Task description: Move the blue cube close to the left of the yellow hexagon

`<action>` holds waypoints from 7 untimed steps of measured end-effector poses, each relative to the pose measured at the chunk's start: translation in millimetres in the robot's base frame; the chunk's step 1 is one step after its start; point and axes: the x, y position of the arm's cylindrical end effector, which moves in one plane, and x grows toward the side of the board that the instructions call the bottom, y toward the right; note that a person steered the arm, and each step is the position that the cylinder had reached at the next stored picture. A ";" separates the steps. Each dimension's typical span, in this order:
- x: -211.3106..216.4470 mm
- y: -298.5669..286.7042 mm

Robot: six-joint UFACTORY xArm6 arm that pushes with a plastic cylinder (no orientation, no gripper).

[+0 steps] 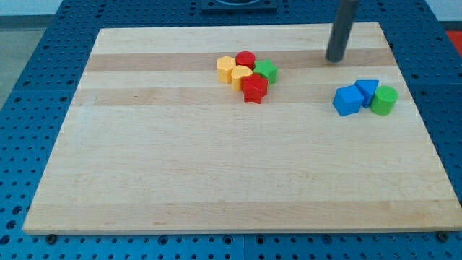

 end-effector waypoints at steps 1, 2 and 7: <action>-0.2 29.7; -0.2 62.6; 118.9 102.6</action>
